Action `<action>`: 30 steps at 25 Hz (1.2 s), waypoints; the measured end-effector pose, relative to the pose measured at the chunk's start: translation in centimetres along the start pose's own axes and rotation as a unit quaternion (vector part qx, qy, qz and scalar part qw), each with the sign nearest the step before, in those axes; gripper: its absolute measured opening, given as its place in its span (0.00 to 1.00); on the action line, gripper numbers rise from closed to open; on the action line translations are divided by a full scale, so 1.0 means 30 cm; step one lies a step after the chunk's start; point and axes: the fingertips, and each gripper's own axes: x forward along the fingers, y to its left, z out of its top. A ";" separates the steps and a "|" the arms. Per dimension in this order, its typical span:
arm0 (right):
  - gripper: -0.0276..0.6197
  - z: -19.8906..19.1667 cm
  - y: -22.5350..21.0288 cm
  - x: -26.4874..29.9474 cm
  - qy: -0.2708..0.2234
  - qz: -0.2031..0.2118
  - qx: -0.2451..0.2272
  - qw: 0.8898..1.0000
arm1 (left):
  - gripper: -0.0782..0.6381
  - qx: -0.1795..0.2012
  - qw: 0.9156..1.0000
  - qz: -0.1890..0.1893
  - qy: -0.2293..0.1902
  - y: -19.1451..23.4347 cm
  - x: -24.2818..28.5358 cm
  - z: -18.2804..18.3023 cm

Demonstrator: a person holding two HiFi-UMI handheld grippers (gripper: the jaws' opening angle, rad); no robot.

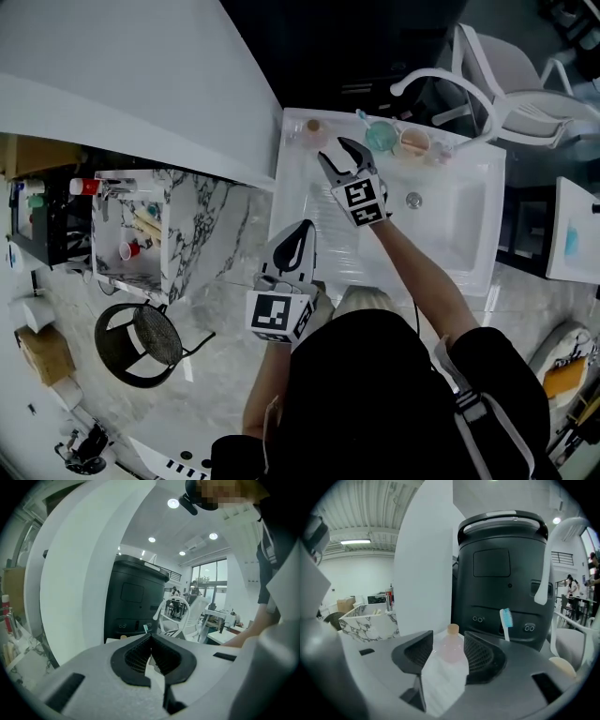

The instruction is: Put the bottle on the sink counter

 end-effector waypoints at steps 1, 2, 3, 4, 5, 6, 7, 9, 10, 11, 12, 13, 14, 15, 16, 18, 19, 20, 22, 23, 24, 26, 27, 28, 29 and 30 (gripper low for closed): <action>0.35 0.004 0.002 -0.029 -0.001 0.002 0.001 1.000 | 0.13 0.000 1.000 -0.001 -0.001 -0.015 0.002 -0.001; 0.35 0.009 0.002 -0.058 -0.003 0.004 0.003 1.000 | 0.13 0.000 1.000 -0.001 -0.002 -0.031 0.004 -0.001; 0.35 0.014 0.002 -0.087 -0.005 0.006 0.004 1.000 | 0.13 -0.001 1.000 -0.002 -0.004 -0.047 0.007 0.000; 0.35 0.019 -0.001 -0.115 -0.008 0.007 0.006 1.000 | 0.13 -0.001 1.000 -0.004 -0.005 -0.064 0.012 0.003; 0.35 0.026 -0.005 -0.142 -0.011 0.008 0.007 1.000 | 0.13 0.000 1.000 -0.006 -0.007 -0.080 0.017 0.006; 0.35 0.034 -0.011 -0.169 -0.014 0.008 0.009 1.000 | 0.13 0.001 1.000 -0.008 -0.008 -0.096 0.024 0.010; 0.35 0.043 -0.018 -0.196 -0.018 0.007 0.010 1.000 | 0.13 0.003 1.000 -0.011 -0.010 -0.112 0.030 0.014; 0.35 0.061 -0.030 -0.252 -0.027 0.007 0.014 1.000 | 0.13 0.007 1.000 -0.015 -0.012 -0.142 0.039 0.019; 0.35 0.071 -0.035 -0.283 -0.031 0.008 0.016 0.999 | 0.13 0.008 1.000 -0.017 -0.013 -0.156 0.042 0.020; 0.35 0.080 -0.040 -0.313 -0.035 0.009 0.018 0.999 | 0.13 0.008 1.000 -0.018 -0.014 -0.168 0.045 0.020; 0.35 0.089 -0.046 -0.342 -0.037 0.010 0.020 0.999 | 0.13 0.009 1.000 -0.019 -0.015 -0.179 0.050 0.020; 0.35 0.097 -0.053 -0.369 -0.040 0.010 0.021 0.999 | 0.13 0.009 1.000 -0.019 -0.016 -0.188 0.056 0.021; 0.35 0.105 -0.062 -0.395 -0.042 0.010 0.023 0.999 | 0.13 0.010 1.000 -0.020 -0.017 -0.197 0.062 0.021; 0.35 0.112 -0.070 -0.421 -0.044 0.008 0.024 0.999 | 0.13 0.010 1.000 -0.022 -0.018 -0.207 0.067 0.021; 0.35 0.119 -0.077 -0.449 -0.046 0.007 0.026 0.999 | 0.13 0.011 0.999 -0.023 -0.018 -0.219 0.070 0.021; 0.35 0.131 -0.090 -0.507 -0.051 0.003 0.027 0.998 | 0.13 0.014 0.999 -0.027 -0.019 -0.244 0.076 0.019; 0.35 0.137 -0.096 -0.535 -0.053 0.001 0.027 0.998 | 0.13 0.015 0.999 -0.030 -0.019 -0.257 0.080 0.018; 0.35 0.141 -0.104 -0.563 -0.055 -0.001 0.027 0.998 | 0.13 0.015 0.999 -0.033 -0.019 -0.269 0.085 0.017; 0.35 0.147 -0.122 -0.616 -0.057 -0.005 0.028 0.998 | 0.13 0.016 0.999 -0.039 -0.019 -0.295 0.098 0.016; 0.35 0.148 -0.131 -0.641 -0.057 -0.007 0.028 0.998 | 0.13 0.016 0.999 -0.042 -0.019 -0.308 0.106 0.016; 0.35 0.148 -0.140 -0.665 -0.055 -0.008 0.028 0.998 | 0.13 0.017 0.999 -0.046 -0.020 -0.320 0.114 0.016; 0.34 0.149 -0.157 -0.710 -0.051 -0.007 0.030 0.998 | 0.13 0.018 0.998 -0.053 -0.021 -0.342 0.129 0.019; 0.34 0.150 -0.165 -0.733 -0.050 -0.007 0.031 0.998 | 0.13 0.018 0.998 -0.056 -0.022 -0.352 0.135 0.021; 0.34 0.150 -0.174 -0.758 -0.049 -0.009 0.031 0.998 | 0.13 0.018 0.998 -0.058 -0.024 -0.363 0.141 0.023; 0.34 0.151 -0.184 -0.784 -0.050 -0.013 0.031 0.998 | 0.13 0.018 0.998 -0.060 -0.026 -0.374 0.147 0.026; 0.34 0.152 -0.195 -0.811 -0.052 -0.018 0.033 0.998 | 0.13 0.018 0.998 -0.063 -0.027 -0.385 0.153 0.029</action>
